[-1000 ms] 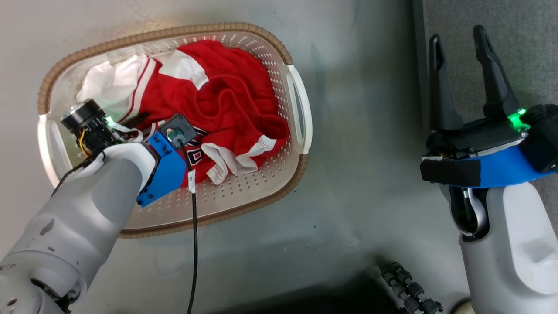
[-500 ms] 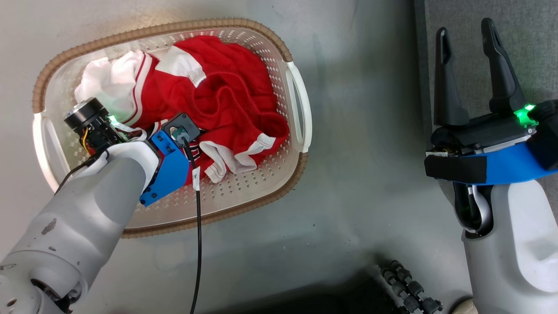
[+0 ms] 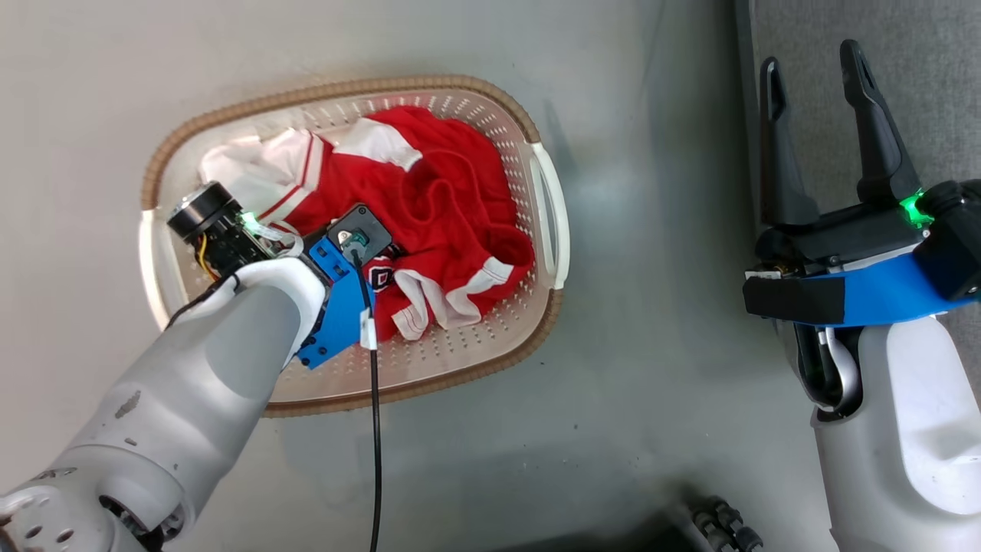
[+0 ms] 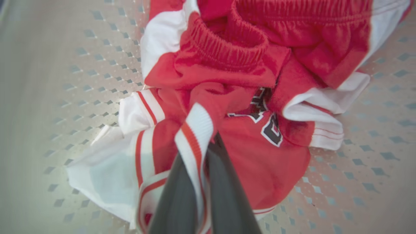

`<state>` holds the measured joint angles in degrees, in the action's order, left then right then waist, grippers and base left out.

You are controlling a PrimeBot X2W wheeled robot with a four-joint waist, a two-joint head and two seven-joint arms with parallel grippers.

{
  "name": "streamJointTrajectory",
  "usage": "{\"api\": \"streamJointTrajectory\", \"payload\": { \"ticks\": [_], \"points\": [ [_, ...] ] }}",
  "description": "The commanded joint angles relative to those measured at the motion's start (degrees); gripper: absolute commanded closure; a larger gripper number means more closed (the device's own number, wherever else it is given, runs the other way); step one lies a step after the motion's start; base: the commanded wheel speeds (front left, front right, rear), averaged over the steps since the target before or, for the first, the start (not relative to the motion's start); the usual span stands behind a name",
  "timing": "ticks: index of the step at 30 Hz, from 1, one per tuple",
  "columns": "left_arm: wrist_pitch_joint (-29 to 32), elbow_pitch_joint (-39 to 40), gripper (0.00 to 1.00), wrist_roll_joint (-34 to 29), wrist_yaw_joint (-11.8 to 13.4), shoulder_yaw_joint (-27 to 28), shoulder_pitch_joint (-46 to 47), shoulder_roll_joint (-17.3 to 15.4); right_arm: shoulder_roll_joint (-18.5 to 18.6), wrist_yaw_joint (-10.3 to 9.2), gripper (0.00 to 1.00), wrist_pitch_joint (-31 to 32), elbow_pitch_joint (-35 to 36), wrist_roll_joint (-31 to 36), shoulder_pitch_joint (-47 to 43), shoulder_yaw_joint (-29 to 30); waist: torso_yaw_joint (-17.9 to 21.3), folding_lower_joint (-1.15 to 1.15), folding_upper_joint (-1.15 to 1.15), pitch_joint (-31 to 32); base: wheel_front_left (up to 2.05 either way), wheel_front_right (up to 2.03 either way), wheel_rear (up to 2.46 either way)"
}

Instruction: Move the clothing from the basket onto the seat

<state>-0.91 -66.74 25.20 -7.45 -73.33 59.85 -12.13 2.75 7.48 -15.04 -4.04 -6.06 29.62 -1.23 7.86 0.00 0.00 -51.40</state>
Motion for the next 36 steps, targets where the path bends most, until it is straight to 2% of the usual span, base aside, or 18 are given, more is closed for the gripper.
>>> {"api": "streamJointTrajectory", "payload": {
  "ticks": [1, 13, 19, 25, 30, 36],
  "points": [
    [-0.82, 0.20, 1.00, 0.57, -0.04, -0.18, -0.56, 0.48, 0.25, 0.03, 0.00, -0.22, -0.16, 0.42, -0.54, 0.19, -1.10, 0.00, 0.00, 1.90, 0.00, 0.00, 0.00],
    [-8.45, 0.53, 1.00, 7.08, -0.04, -0.16, -3.03, 2.83, 0.25, 0.03, 0.00, -0.22, -1.86, 2.10, -3.42, 0.64, -4.28, 0.00, 0.00, 10.95, 0.00, 0.00, 0.00],
    [-12.29, 1.52, 1.00, 12.24, -0.04, 0.61, -4.16, 3.89, 0.25, 0.03, 0.00, -0.22, -2.66, 2.65, -5.66, 1.29, -5.87, 0.00, 0.00, 15.97, 0.00, 0.00, 0.00],
    [-14.11, 2.89, 1.00, 15.63, -0.04, 1.95, -4.42, 3.91, 0.25, 0.03, 0.00, -0.22, -3.39, 3.34, -8.00, 1.84, -7.25, 0.00, 0.00, 20.77, 0.00, 0.00, 0.00],
    [-14.35, 6.47, 1.00, 16.26, 0.04, 5.83, -4.61, 2.78, 0.25, 0.03, 0.00, -0.22, -3.73, 3.28, -9.70, 2.13, -8.19, 0.00, 0.00, 24.41, 0.00, 0.00, 0.00],
    [-14.36, 12.89, 1.00, 14.08, 1.50, 12.72, -7.07, 1.11, 0.25, 0.03, 0.00, -0.22, -4.49, 2.98, -12.08, 2.08, -8.85, 0.00, 0.00, 28.73, 0.00, 0.00, 0.00]
  ]
}}
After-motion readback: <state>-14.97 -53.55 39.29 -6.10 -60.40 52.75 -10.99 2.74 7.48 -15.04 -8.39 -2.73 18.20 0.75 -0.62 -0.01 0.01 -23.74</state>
